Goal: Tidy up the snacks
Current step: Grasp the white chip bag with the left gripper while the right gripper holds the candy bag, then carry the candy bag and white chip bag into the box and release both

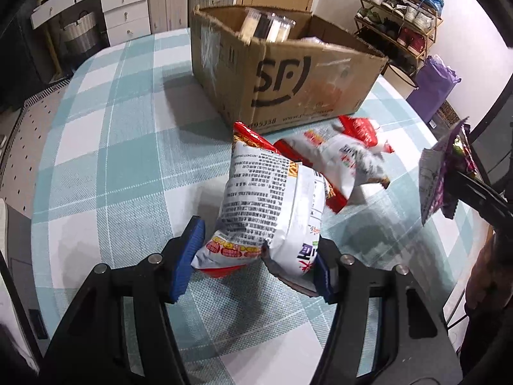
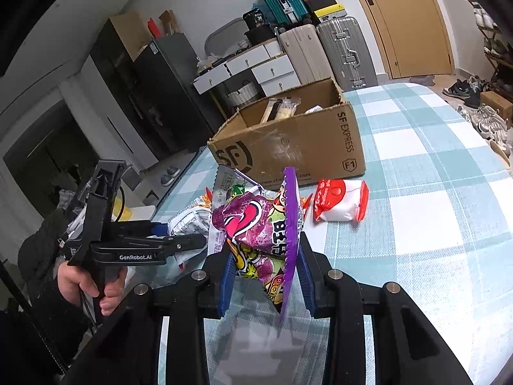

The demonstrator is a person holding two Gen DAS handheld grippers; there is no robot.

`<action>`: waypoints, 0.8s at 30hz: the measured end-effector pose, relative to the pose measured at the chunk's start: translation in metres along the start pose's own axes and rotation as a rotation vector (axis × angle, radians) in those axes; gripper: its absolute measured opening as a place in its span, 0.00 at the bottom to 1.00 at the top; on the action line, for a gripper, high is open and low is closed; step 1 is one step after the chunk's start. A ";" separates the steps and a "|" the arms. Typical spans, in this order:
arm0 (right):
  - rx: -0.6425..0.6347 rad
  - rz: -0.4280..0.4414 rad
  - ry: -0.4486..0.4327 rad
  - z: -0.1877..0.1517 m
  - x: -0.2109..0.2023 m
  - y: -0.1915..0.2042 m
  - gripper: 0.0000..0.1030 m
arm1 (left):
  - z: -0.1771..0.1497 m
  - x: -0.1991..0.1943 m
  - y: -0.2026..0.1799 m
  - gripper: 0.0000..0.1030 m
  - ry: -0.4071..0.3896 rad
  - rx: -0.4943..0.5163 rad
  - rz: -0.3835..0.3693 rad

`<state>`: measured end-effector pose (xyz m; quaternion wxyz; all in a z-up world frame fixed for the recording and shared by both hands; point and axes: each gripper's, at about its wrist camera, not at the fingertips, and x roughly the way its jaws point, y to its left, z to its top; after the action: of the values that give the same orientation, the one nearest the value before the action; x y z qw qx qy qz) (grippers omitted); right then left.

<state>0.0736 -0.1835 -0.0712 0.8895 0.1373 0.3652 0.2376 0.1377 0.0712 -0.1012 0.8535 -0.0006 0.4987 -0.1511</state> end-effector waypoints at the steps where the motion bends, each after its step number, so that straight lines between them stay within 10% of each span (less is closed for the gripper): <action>1: -0.002 0.000 -0.004 0.002 -0.001 0.000 0.33 | 0.001 -0.003 -0.001 0.56 -0.007 0.000 0.001; 24: -0.126 0.004 -0.070 0.088 0.002 0.016 0.33 | 0.077 -0.058 -0.027 0.56 -0.176 0.052 -0.037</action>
<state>0.1330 -0.1754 -0.0047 0.9081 0.0901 0.3180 0.2572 0.1698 0.0491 -0.0093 0.8908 -0.0010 0.4178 -0.1789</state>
